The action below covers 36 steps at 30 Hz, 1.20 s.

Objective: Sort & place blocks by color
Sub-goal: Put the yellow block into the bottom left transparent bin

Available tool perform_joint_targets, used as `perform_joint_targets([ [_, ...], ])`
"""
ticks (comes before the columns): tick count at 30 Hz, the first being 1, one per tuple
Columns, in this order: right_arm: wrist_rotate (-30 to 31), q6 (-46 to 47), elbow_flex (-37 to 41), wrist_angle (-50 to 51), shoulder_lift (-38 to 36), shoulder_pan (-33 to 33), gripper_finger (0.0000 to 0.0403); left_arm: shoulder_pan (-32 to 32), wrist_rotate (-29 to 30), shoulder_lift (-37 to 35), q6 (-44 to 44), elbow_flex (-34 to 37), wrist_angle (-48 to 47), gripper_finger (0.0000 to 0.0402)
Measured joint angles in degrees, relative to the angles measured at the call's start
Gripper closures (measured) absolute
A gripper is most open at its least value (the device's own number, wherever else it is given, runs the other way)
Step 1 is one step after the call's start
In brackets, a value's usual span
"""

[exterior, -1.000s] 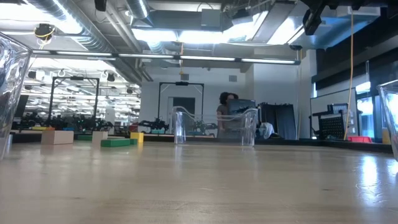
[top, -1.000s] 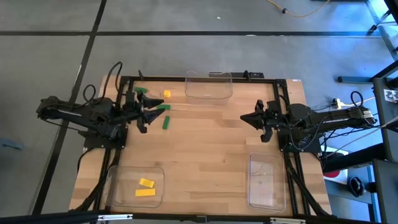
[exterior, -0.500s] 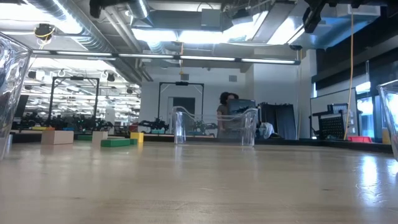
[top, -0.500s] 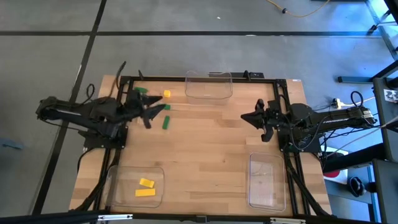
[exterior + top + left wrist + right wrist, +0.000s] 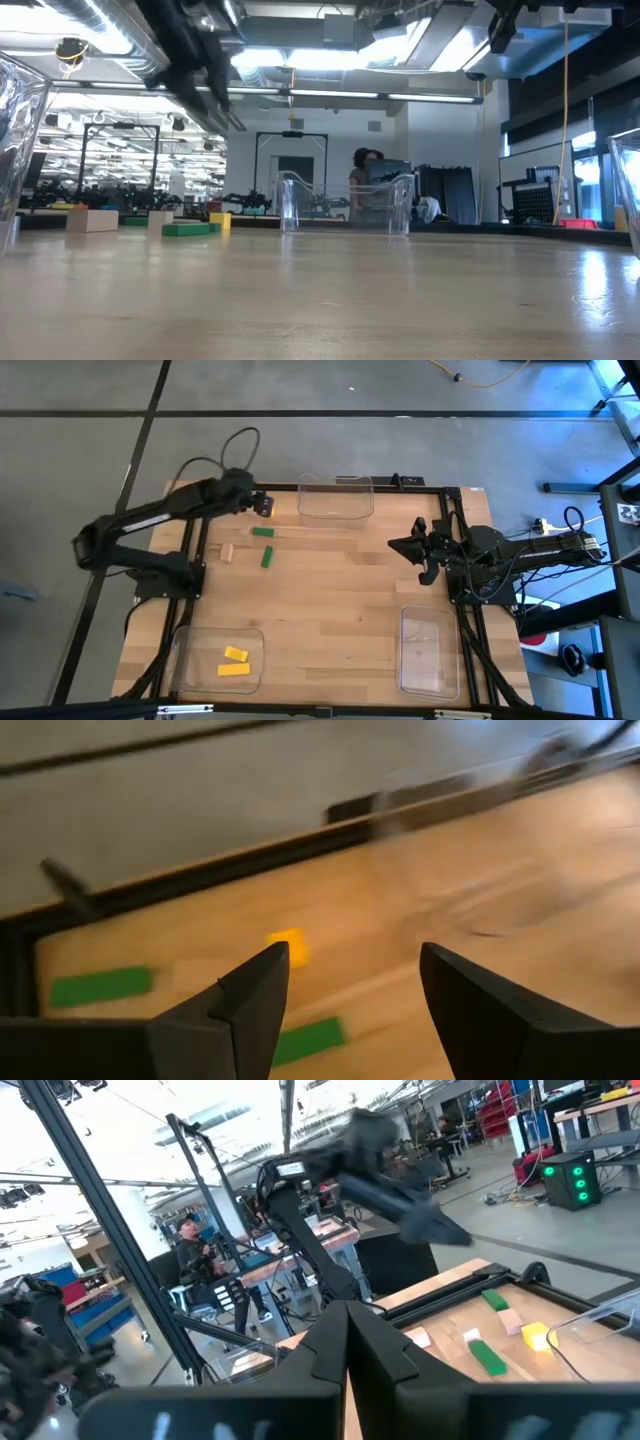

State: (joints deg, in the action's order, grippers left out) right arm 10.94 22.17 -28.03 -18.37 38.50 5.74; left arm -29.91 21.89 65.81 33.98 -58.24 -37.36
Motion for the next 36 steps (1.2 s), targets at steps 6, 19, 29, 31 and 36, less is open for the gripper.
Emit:
perform_joint_targets([
  [6, 0.01, 0.04, -0.01, -0.13, 0.00, 0.00, 0.0393, -2.30, -0.21, 12.23, 0.68, 0.02, 0.86, 0.0184],
  [19, 0.02, 0.26, 0.00, -0.11, 0.00, 0.02, 0.0393, -4.11, -3.47, 26.42, 0.08, 0.04, 7.84, 0.0170],
  [29, 0.01, 0.26, 0.00, -0.09, 0.00, 0.02, 0.0393, -8.68, -3.02, 26.83, 4.18, 0.07, 9.68, 0.0149],
  [31, 0.02, 0.26, 0.00, -0.07, 0.00, 0.02, 0.0393, -9.67, -3.10, 27.02, 5.83, 0.34, 10.16, 0.0147],
  [36, 0.00, 0.26, 0.00, 0.01, 0.00, 0.02, 0.0393, -10.90, -4.79, 27.27, 8.88, 3.49, 14.09, 0.0146],
])
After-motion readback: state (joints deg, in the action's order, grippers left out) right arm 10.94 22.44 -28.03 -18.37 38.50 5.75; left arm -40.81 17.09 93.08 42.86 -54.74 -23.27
